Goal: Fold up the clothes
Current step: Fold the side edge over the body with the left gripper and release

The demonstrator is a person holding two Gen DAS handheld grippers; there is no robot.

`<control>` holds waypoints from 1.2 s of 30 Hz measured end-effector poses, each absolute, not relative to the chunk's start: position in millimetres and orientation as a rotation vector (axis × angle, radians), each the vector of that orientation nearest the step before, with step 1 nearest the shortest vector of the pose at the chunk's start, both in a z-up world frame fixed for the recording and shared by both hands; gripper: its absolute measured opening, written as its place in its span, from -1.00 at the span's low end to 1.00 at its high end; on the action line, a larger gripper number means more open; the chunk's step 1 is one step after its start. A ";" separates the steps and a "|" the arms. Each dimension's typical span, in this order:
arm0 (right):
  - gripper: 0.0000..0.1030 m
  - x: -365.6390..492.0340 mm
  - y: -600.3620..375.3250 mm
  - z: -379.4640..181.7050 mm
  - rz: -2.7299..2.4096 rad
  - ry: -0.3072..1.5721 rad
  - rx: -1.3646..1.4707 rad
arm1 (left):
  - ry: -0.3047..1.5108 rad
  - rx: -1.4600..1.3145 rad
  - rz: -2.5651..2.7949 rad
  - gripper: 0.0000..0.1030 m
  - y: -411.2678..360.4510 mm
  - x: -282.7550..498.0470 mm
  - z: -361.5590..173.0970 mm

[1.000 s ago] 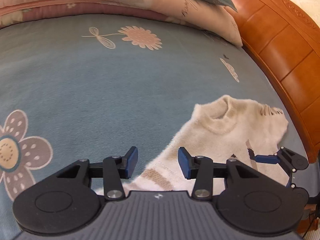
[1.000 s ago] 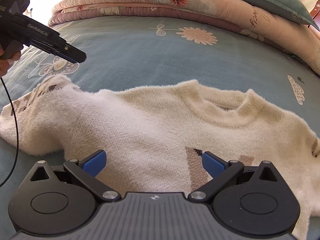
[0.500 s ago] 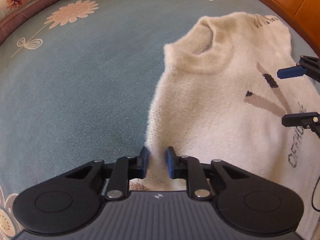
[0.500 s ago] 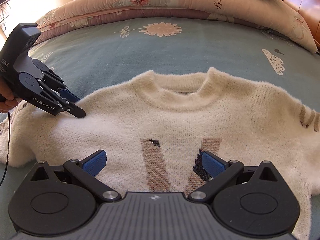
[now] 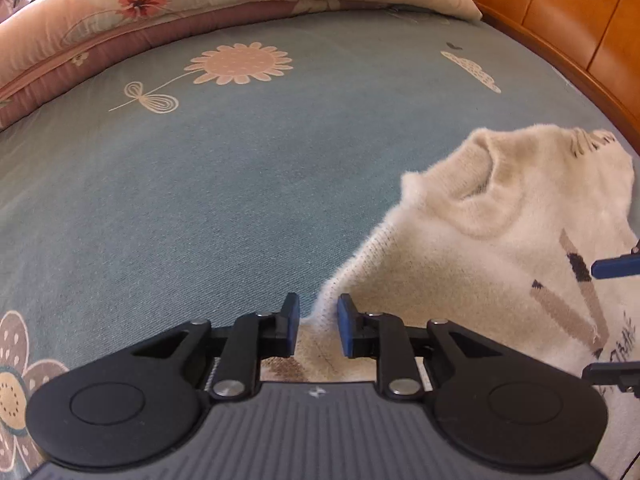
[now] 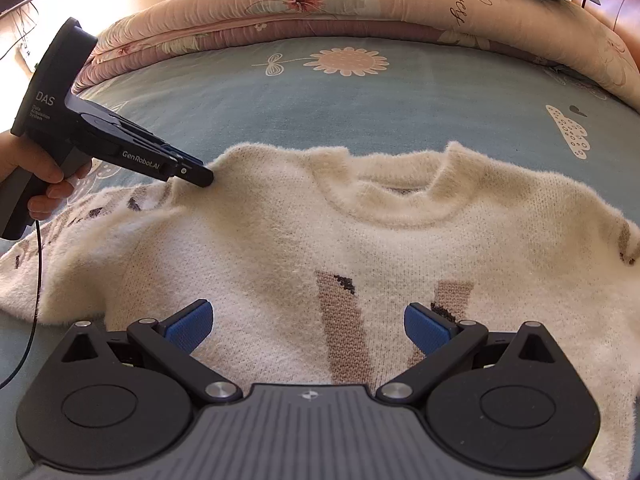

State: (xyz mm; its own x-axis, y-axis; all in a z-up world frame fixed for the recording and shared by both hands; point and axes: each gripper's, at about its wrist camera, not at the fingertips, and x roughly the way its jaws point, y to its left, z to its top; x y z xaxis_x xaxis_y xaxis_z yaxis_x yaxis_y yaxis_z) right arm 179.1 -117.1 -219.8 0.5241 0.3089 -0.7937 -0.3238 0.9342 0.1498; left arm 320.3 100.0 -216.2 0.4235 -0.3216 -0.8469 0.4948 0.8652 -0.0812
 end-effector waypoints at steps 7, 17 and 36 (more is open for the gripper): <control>1.00 173.8 -105.2 -215.8 0.402 0.945 -0.002 | 0.998 0.072 -0.460 -0.58 141.6 250.0 -183.2; 1.00 152.3 -80.2 -203.5 0.471 0.934 -0.038 | 1.073 -0.643 -0.109 -0.36 224.7 141.7 -240.6; 1.00 117.3 -52.6 -197.6 0.553 0.940 -0.095 | 0.766 -1.098 0.332 -0.85 294.5 88.6 -285.0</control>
